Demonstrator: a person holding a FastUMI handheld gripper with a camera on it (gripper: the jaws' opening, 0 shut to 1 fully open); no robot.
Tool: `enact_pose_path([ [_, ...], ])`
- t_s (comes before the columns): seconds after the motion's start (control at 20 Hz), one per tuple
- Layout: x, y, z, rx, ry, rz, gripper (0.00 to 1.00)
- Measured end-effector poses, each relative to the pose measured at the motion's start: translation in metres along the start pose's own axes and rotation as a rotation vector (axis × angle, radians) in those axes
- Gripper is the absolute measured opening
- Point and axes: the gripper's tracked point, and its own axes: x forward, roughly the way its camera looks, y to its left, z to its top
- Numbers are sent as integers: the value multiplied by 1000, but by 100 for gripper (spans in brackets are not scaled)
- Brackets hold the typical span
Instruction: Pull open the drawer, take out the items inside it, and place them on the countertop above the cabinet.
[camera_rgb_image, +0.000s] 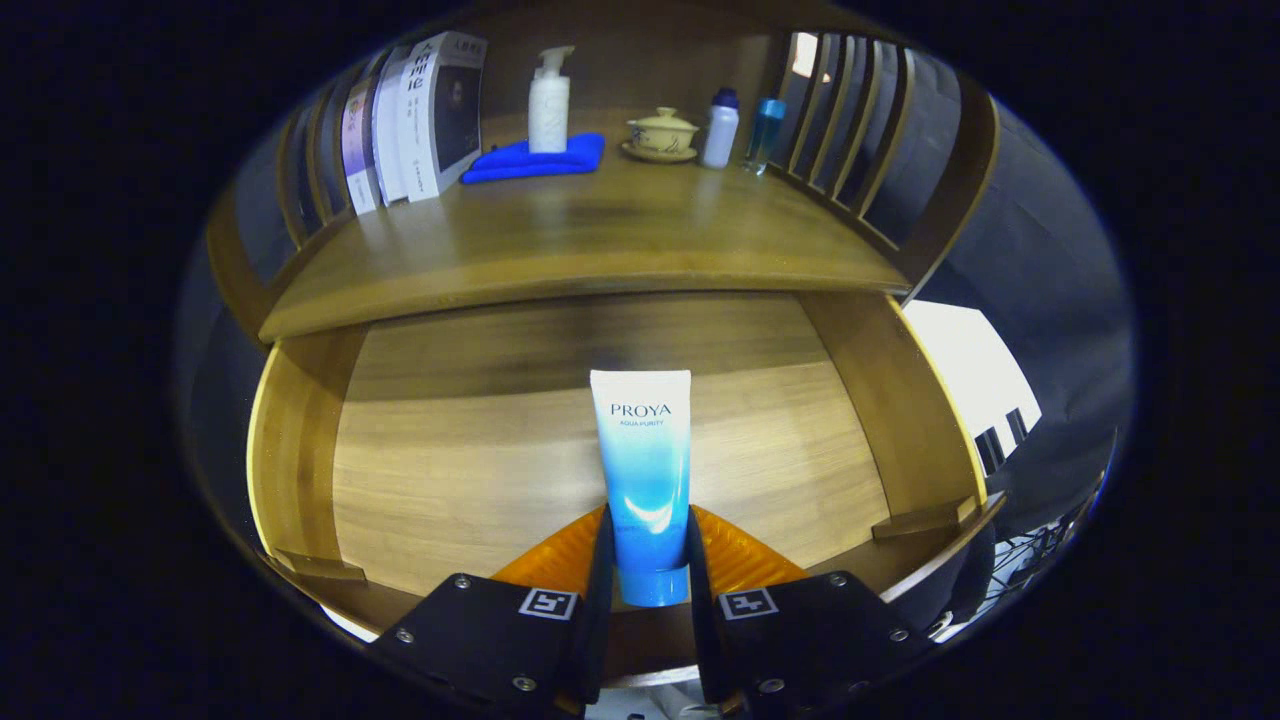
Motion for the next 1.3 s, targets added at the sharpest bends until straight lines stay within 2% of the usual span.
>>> enact_pose_path([
  [0.45, -17, 5, 85, 4, -174, 35, 37],
  [0.7, -9, 33, 140, -10, -283, 139, 37],
  [1.05, 41, 52, 195, -22, -324, 194, 37],
  [1.3, 78, 50, 213, -91, -321, 172, 39],
])
